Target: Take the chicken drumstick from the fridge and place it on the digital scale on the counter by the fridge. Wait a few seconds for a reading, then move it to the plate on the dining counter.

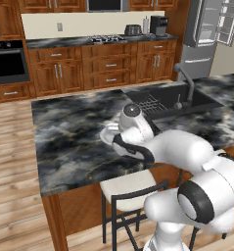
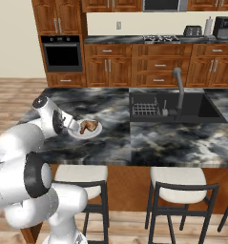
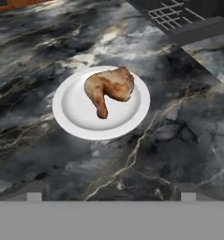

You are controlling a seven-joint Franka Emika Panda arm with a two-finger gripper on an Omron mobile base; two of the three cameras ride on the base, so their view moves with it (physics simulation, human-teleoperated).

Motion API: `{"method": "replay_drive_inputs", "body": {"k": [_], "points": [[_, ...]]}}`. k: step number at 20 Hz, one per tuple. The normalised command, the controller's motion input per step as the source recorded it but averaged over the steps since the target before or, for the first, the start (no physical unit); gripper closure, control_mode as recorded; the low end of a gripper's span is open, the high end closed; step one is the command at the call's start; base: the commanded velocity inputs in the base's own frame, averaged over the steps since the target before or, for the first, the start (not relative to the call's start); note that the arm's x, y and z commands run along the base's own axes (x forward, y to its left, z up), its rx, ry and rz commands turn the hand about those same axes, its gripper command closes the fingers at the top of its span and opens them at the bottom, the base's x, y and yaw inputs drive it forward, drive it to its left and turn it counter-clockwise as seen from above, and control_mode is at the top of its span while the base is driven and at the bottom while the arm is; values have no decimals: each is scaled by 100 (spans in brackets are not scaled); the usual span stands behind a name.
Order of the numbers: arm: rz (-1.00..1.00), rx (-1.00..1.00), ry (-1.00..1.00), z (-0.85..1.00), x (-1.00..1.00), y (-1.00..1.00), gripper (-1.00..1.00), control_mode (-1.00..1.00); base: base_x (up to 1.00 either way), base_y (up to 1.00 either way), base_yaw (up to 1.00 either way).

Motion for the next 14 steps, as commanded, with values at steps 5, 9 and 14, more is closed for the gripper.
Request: {"method": "replay_drive_inputs", "body": {"k": [5, 9, 14], "points": [[-11, 16, -1, 100, -100, 0, -100, -100, 0, 0, 0], [-11, 21, 7, 100, -100, 0, -100, -100, 0, 0, 0], [-10, 19, 17, 94, -94, 0, -100, -100, 0, 0, 0]]}}
